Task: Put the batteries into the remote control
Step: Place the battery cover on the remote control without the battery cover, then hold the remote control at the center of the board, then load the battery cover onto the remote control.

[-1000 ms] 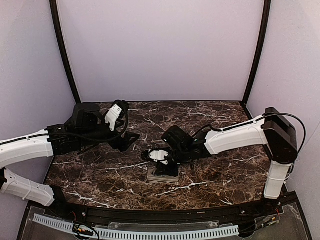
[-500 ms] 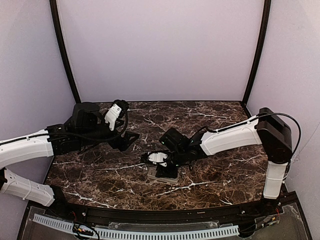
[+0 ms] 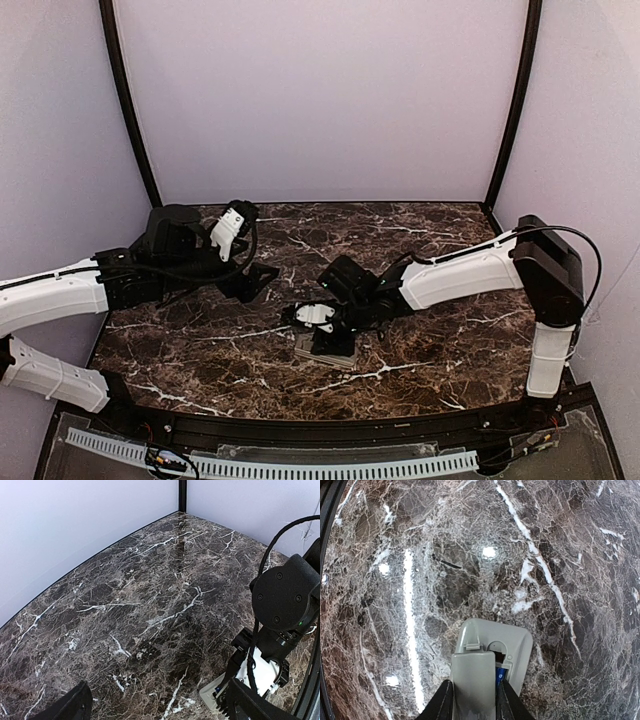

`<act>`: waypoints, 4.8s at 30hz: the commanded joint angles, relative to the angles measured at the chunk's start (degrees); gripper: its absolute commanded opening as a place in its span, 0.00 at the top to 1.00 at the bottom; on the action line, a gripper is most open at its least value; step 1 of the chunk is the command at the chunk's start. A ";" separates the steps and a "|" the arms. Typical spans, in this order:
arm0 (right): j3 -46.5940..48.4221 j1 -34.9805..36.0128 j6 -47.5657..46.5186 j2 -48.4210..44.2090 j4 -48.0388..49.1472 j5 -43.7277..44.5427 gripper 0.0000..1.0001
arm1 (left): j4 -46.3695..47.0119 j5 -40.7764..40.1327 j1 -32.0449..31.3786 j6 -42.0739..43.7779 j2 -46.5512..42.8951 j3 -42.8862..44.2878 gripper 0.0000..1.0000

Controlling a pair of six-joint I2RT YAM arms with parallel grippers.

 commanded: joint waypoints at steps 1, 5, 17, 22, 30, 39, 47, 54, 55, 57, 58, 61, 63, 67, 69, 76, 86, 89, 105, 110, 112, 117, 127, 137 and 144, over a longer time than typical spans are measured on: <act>1.69 0.08 2.02 0.55 -0.87 1.92 0.70 | 0.10 0.34 0.31 -0.19 0.27 -0.13 0.06; 2.09 -0.31 2.71 0.66 -1.40 1.81 0.71 | -0.03 0.39 0.45 -0.27 0.16 0.04 0.06; 1.37 -0.47 4.94 -1.71 -1.86 2.43 0.47 | -0.15 0.83 1.30 -0.47 0.42 -0.63 0.05; -1.14 -0.87 6.61 -4.52 -1.06 1.90 0.32 | -0.37 2.57 2.01 -2.11 0.80 -0.64 0.04; -8.85 -2.57 11.03 -10.59 0.54 -1.80 0.30 | -1.22 9.13 4.70 -3.68 2.44 -1.76 0.01; -11.94 -2.58 12.62 -9.31 0.39 -2.20 0.30 | 0.21 11.05 6.27 -4.88 3.56 -3.07 0.01; -10.90 -2.73 10.87 -6.55 -1.05 1.41 0.34 | 0.50 12.69 6.48 -5.57 4.30 -4.38 0.02; -10.90 -3.18 8.63 -5.84 -0.95 1.45 0.40 | 0.74 14.53 6.48 -6.87 4.90 -6.18 0.08; -10.85 -3.37 8.41 -5.91 -0.91 1.34 0.41 | 0.84 14.80 6.48 -6.95 5.08 -6.41 0.09; -10.65 -3.63 8.01 -5.88 -0.84 1.15 0.42 | 1.01 15.25 6.49 -7.17 5.34 -7.24 0.11; -10.57 -3.70 7.71 -5.85 -0.86 1.05 0.43 | 1.07 15.44 6.48 -7.42 5.39 -7.95 0.13; -10.46 -4.07 6.76 -5.54 -0.93 0.95 0.44 | 2.58 16.93 6.50 -7.67 5.59 -9.92 0.18; -10.44 -4.06 6.15 -5.42 -0.77 0.59 0.45 | 3.20 17.85 6.53 -7.70 5.72 -11.39 0.22; -10.26 -4.28 5.38 -5.01 -0.88 0.25 0.47 | 3.55 19.67 6.48 -8.65 6.86 -13.67 0.33; -10.22 -4.24 5.17 -4.97 -0.87 -0.10 0.48 | 5.94 20.65 6.42 -9.69 7.91 -14.77 0.36; -10.45 -4.30 4.75 -5.05 -0.93 -0.07 0.50 | 8.68 19.92 3.88 -10.22 13.82 -13.95 0.40; -11.01 -4.26 4.55 -5.52 -0.63 -0.34 0.52 | 13.65 19.52 -0.62 -12.90 20.85 -11.59 0.42; -11.32 -4.24 4.33 -5.84 -0.40 -0.53 0.52 | 14.18 19.49 -1.24 -13.16 23.04 -10.47 0.42; -11.78 -4.27 4.32 -5.43 -0.12 -0.88 0.54 | 16.06 19.71 -1.60 -13.62 27.55 -8.20 0.43; -11.90 -4.24 4.40 -5.48 -0.05 -1.04 0.54 | 16.42 19.09 -1.61 -13.83 25.91 -9.01 0.42; -11.87 -4.25 4.42 -5.36 -0.05 -0.93 0.54 | 16.50 18.72 -1.59 -14.04 24.65 -9.18 0.41; -11.70 -4.24 4.48 -5.11 -0.04 -1.05 0.54 | 14.99 17.93 -1.60 -13.85 21.73 -8.63 0.39; -11.69 -4.26 4.39 -5.12 -0.13 -0.86 0.55 | 11.07 15.52 -1.45 -14.40 19.61 -11.64 0.43; -11.42 -4.26 4.02 -4.92 -0.29 -0.79 0.55 | 10.08 15.87 -1.56 -14.81 22.44 -10.81 0.46; -11.66 -4.31 3.95 -4.87 -0.31 -0.66 0.55 | 10.43 16.47 -1.72 -14.86 23.92 -10.42 0.47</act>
